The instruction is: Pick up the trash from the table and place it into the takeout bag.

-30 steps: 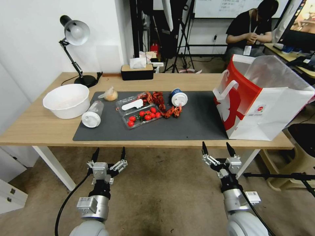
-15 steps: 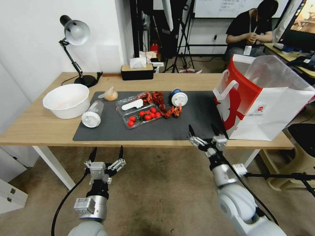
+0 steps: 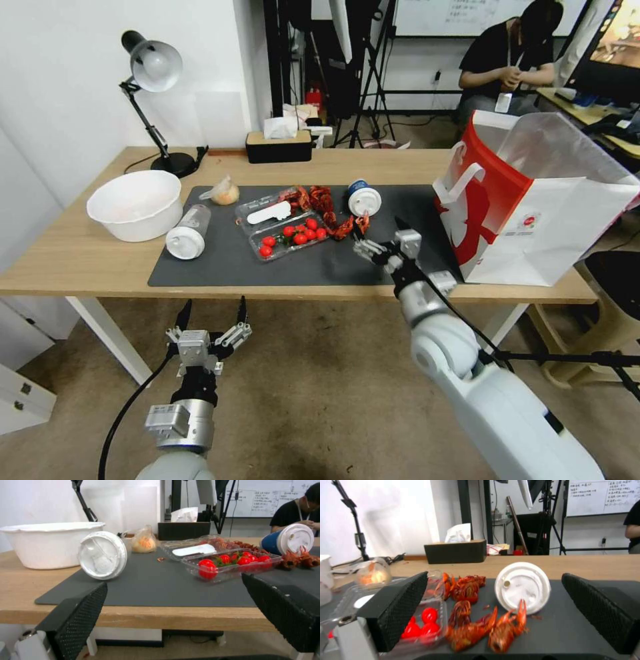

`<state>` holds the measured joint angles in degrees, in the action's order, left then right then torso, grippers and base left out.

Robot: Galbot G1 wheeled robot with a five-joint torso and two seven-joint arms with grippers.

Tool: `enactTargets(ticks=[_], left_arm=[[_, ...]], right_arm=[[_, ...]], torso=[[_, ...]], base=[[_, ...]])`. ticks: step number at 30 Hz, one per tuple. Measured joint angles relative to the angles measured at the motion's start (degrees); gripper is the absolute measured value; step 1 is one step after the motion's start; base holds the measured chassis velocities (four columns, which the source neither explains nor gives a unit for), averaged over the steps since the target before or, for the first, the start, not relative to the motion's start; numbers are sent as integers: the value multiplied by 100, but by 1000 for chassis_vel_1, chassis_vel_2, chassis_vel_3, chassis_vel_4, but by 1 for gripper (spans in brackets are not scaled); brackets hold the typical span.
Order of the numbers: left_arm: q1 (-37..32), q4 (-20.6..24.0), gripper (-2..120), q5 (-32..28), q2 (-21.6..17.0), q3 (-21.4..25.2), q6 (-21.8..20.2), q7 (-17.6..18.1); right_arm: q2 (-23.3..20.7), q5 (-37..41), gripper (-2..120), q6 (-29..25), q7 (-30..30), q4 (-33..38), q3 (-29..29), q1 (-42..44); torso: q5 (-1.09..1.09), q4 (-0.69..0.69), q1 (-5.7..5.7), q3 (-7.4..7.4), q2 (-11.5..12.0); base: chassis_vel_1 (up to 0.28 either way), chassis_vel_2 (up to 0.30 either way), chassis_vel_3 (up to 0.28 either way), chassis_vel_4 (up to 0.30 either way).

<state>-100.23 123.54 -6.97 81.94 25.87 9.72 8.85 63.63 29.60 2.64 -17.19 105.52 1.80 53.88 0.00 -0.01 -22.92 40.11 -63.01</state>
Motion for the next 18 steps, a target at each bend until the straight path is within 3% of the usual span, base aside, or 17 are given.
enactTargets(ticks=[18], left_arm=[[50,-24,100,-35,-37,56,-42,4]], right_arm=[[63,374,100,902,-529,-1234,-746,-1664]], torso=[[0,1,0,-1,-1]], base=[[0,0,0,0]])
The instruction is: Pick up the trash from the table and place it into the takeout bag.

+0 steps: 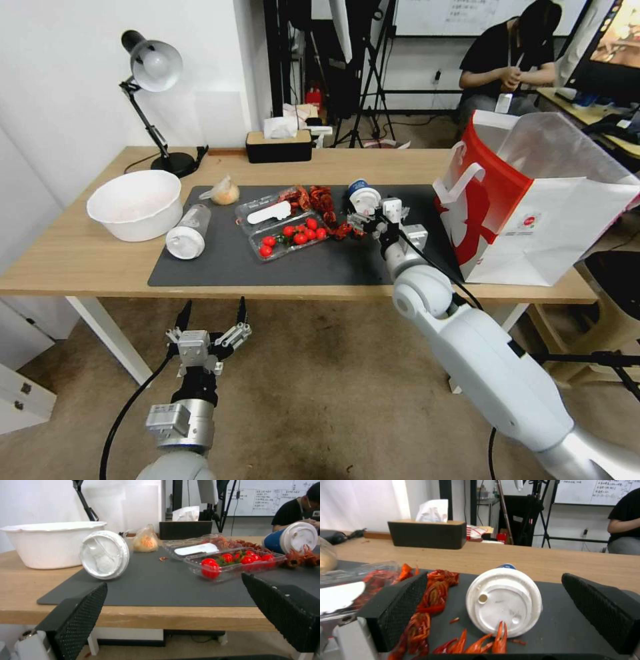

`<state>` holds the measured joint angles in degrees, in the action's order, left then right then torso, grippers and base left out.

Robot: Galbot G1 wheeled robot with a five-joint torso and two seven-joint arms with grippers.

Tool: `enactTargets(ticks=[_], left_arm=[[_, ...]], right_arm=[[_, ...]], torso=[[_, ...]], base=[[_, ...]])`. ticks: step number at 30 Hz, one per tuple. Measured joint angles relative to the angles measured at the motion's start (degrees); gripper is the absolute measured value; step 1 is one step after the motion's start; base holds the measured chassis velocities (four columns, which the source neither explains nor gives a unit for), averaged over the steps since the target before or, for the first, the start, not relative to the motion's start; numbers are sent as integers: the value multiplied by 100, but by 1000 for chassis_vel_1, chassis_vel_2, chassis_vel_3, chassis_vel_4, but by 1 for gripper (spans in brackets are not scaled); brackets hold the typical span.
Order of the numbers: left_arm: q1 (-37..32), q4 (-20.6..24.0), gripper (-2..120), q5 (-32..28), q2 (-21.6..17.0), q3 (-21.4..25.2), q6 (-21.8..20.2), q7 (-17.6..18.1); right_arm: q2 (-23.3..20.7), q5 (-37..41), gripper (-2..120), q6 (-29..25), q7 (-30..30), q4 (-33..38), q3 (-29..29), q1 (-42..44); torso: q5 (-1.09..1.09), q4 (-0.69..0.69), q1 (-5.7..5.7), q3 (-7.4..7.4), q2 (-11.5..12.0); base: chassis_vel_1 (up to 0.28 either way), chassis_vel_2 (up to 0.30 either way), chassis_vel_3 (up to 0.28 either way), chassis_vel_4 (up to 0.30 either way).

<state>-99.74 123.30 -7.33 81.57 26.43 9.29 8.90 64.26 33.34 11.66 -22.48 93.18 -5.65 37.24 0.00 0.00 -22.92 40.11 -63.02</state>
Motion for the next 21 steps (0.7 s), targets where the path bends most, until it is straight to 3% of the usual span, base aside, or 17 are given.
enactTargets(ticks=[21], left_arm=[[-18,-16,100,-30,3,43,-12,0]], right_arm=[[228,526,100,737,71,-1232,-404,-1056]], torso=[[0,0,0,0,0]], base=[[0,0,0,0]])
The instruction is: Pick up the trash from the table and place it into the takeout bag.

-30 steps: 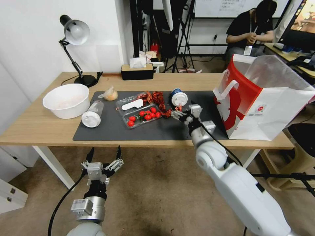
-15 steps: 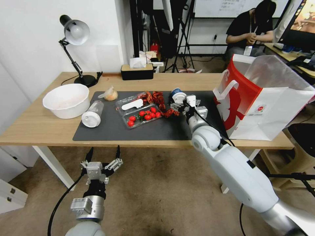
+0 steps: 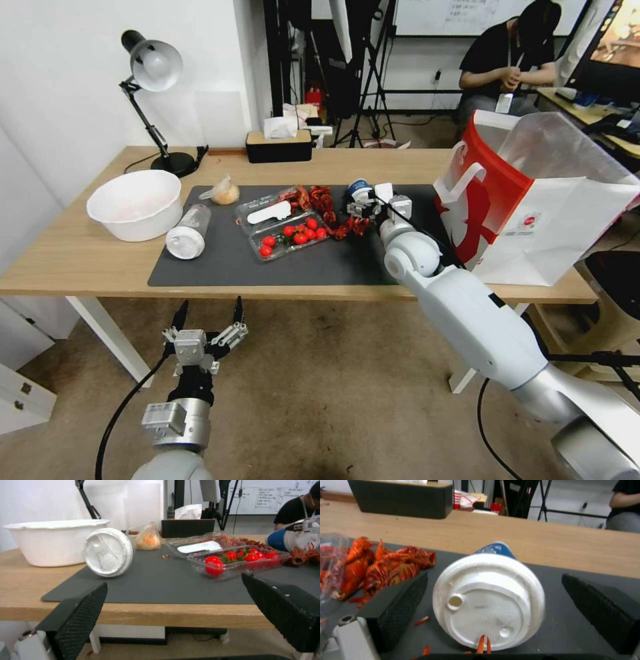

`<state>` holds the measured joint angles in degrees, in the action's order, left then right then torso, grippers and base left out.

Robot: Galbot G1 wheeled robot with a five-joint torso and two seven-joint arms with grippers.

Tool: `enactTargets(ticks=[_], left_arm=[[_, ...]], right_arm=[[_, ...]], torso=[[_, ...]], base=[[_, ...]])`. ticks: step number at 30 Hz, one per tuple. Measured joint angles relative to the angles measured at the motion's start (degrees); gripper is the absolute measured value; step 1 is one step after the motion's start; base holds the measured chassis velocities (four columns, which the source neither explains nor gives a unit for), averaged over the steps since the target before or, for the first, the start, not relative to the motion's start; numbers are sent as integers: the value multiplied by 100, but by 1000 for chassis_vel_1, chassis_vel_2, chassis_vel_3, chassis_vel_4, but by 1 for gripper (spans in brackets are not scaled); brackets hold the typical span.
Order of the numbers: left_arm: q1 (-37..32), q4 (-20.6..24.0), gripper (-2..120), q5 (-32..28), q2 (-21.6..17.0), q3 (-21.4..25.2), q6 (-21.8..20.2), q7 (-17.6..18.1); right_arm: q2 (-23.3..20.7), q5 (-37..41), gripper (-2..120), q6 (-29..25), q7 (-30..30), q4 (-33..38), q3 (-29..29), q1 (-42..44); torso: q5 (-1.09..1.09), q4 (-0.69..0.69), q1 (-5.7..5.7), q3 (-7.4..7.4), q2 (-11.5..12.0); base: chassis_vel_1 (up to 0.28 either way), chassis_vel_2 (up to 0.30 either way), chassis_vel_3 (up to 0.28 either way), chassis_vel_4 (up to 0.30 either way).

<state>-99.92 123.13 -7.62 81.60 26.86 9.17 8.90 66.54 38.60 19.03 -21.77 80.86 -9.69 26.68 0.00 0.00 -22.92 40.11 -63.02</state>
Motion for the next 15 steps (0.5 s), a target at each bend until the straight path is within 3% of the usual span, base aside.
enactTargets(ticks=[15], left_arm=[[-4,-10,100,13,33,4,13,0]], right_arm=[[52,147,100,70,524,-522,-56,-279]], torso=[[0,0,1,-1,0]], base=[[0,0,0,0]])
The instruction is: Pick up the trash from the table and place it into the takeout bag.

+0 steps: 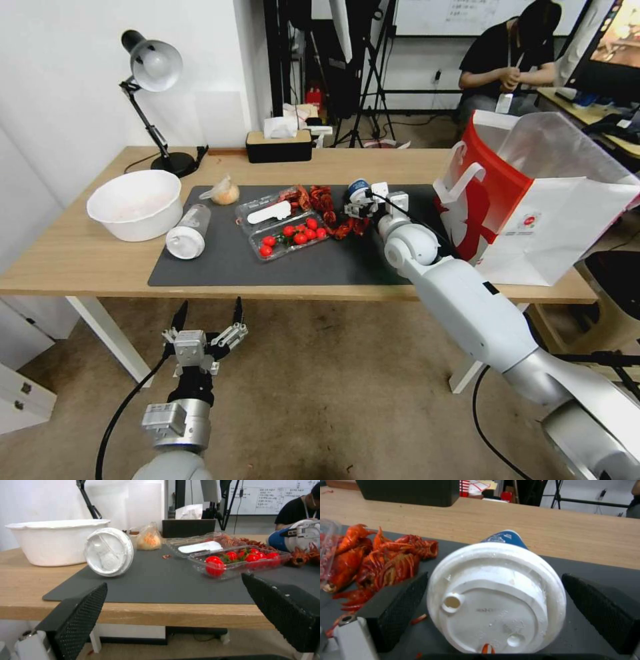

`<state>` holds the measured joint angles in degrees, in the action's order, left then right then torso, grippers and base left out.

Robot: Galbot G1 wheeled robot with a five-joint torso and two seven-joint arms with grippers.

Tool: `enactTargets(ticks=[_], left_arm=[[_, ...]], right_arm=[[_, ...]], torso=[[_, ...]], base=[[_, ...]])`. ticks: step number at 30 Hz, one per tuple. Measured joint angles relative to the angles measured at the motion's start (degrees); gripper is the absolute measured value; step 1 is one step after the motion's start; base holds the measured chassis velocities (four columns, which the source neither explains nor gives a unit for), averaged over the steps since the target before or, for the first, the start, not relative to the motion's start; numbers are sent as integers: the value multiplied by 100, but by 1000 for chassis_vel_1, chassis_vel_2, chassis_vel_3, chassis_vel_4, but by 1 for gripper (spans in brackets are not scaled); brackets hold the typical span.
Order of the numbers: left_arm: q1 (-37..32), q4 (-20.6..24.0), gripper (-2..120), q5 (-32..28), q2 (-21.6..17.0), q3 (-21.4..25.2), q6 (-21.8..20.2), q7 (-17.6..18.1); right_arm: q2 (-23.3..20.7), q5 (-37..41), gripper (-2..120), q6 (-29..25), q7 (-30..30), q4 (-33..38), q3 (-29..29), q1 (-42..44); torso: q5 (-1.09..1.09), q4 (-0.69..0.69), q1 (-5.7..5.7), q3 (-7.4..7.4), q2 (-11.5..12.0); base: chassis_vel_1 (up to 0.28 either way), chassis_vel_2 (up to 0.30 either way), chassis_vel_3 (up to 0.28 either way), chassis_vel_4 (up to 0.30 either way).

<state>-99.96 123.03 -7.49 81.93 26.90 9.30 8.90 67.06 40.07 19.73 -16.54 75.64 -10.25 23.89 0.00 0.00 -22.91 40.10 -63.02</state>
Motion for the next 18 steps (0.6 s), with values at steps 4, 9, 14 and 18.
enactTargets(ticks=[4,9,14,18], left_arm=[[4,-11,100,-1,-3,4,9,0],[22,-22,100,-6,-11,5,10,3],[43,-57,100,-10,-19,-1,10,6],[76,-92,100,-18,-21,-9,10,8]], right_arm=[[-9,41,100,10,38,-94,-31,-57],[-11,67,100,29,68,-210,-50,-105],[-8,89,100,41,144,-366,-87,-165],[17,99,100,51,223,-544,-105,-229]], torso=[[0,0,0,0,0],[0,0,0,0,0],[0,0,0,0,0],[0,0,0,0,0]], base=[[0,0,0,0],[0,0,0,0],[0,0,0,0],[0,0,0,0]])
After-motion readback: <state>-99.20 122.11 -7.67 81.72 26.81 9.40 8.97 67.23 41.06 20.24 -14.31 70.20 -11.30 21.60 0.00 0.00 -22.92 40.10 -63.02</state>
